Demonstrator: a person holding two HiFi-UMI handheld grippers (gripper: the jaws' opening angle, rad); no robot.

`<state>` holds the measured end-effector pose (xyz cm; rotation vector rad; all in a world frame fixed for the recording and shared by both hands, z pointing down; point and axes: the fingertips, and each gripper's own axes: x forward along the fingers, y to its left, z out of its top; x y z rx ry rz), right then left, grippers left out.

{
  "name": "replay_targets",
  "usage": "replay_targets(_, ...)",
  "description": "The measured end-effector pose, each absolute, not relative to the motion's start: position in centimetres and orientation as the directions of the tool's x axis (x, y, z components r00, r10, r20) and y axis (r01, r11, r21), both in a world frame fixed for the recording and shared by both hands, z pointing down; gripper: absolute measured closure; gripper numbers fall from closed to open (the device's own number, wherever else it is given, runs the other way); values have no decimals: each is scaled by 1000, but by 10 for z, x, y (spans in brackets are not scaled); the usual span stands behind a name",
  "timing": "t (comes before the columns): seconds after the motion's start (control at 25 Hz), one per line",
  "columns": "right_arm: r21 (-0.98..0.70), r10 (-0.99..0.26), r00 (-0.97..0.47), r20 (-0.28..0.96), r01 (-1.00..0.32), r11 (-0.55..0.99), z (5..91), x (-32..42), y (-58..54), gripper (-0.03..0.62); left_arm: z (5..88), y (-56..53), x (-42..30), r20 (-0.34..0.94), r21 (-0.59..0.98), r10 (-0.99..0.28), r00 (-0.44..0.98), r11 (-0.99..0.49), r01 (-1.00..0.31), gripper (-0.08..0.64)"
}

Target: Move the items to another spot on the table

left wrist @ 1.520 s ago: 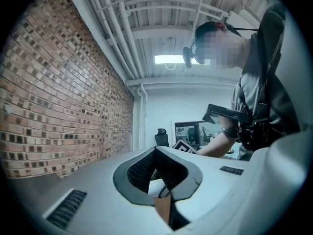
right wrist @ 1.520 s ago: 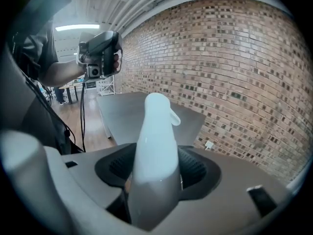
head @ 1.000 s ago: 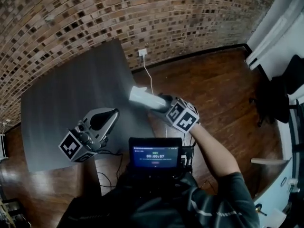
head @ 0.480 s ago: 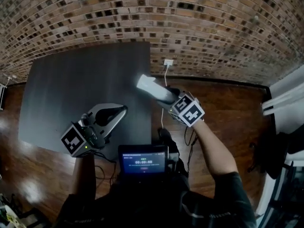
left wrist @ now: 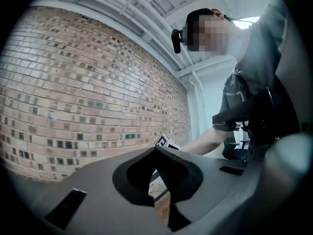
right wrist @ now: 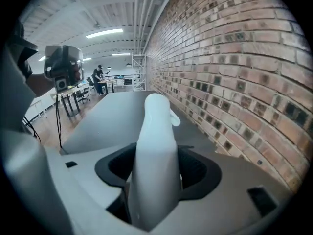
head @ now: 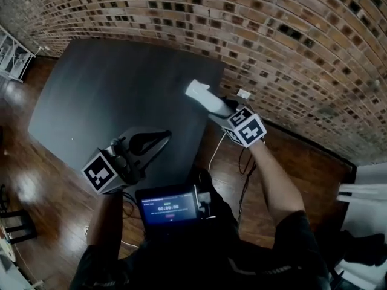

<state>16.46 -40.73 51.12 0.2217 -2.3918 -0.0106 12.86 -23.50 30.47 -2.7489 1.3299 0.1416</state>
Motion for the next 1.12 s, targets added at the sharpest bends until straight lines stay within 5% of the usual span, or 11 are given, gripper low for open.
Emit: replay_targets(1.12,81,-78,-611,787,-23,996,657,-5,-551,316,365,-328,47,-49,50,-954,297,-299,-953,566)
